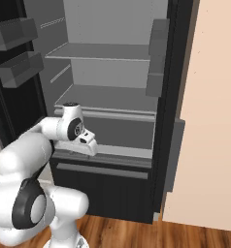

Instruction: Place one of the steaks on the plate and the other in the bowl. Then place the bowl in the fridge.

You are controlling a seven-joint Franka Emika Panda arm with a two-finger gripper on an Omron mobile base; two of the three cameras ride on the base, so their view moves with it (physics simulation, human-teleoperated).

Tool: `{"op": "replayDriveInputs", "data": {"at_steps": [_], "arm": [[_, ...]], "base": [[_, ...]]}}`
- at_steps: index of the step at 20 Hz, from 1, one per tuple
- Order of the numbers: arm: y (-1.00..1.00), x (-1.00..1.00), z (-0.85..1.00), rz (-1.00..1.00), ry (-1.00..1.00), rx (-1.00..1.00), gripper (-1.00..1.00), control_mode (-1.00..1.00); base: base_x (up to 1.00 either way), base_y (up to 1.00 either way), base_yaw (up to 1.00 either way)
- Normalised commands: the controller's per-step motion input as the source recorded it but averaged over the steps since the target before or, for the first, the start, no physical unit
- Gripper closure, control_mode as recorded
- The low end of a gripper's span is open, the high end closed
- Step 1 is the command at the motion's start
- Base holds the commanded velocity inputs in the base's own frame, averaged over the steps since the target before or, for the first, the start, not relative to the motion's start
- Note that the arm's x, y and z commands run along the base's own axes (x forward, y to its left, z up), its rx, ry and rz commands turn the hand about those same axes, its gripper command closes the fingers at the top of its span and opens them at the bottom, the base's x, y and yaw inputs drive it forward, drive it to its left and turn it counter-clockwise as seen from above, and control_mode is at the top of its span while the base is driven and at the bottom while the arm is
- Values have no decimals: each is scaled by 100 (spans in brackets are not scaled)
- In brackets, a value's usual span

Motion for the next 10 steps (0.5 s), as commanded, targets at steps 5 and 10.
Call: {"op": "replayDriveInputs", "data": {"at_steps": [5, 10], "arm": [[3, 0, -7, 0, 1, 0, -100, -100], [4, -2, 0, 1, 0, 0, -100, 100]], "base": [[0, 0, 0], [-16, 26, 16]]}}
